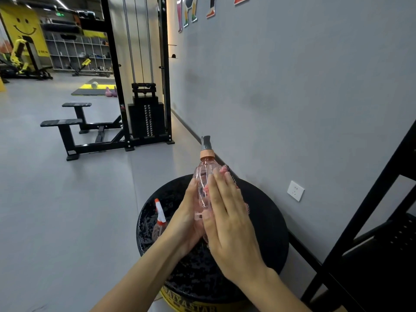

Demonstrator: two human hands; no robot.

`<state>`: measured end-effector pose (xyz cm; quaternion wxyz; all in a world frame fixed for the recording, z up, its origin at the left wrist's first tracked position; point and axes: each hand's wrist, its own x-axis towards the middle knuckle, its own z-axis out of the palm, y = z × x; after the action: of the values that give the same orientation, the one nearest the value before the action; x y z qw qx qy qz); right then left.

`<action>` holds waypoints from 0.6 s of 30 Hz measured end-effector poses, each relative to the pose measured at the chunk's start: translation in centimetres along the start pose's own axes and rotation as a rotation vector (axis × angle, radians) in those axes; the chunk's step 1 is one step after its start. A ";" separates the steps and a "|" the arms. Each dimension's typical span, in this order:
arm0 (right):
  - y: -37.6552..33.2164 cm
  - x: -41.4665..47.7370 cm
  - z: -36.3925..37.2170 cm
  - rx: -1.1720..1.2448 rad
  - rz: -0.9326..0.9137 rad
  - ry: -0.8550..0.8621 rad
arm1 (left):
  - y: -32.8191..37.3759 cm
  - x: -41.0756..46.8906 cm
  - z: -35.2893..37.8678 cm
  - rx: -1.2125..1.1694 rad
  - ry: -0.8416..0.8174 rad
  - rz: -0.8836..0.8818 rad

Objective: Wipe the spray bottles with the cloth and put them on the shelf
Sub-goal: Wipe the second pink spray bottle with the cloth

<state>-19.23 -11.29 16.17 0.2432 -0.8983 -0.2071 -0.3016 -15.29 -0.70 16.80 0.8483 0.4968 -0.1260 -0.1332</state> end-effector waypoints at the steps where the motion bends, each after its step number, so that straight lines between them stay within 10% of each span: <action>1: 0.2 0.5 -0.2 -0.007 0.011 0.004 | -0.2 -0.1 0.1 0.016 -0.024 -0.001; 18: -0.5 0.5 -0.2 -0.015 0.051 -0.058 | -0.4 -0.7 -0.4 0.043 0.018 -0.048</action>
<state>-19.22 -10.88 16.81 0.2380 -0.9134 -0.1890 -0.2708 -15.81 -0.31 16.24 0.8351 0.5188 -0.1095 -0.1463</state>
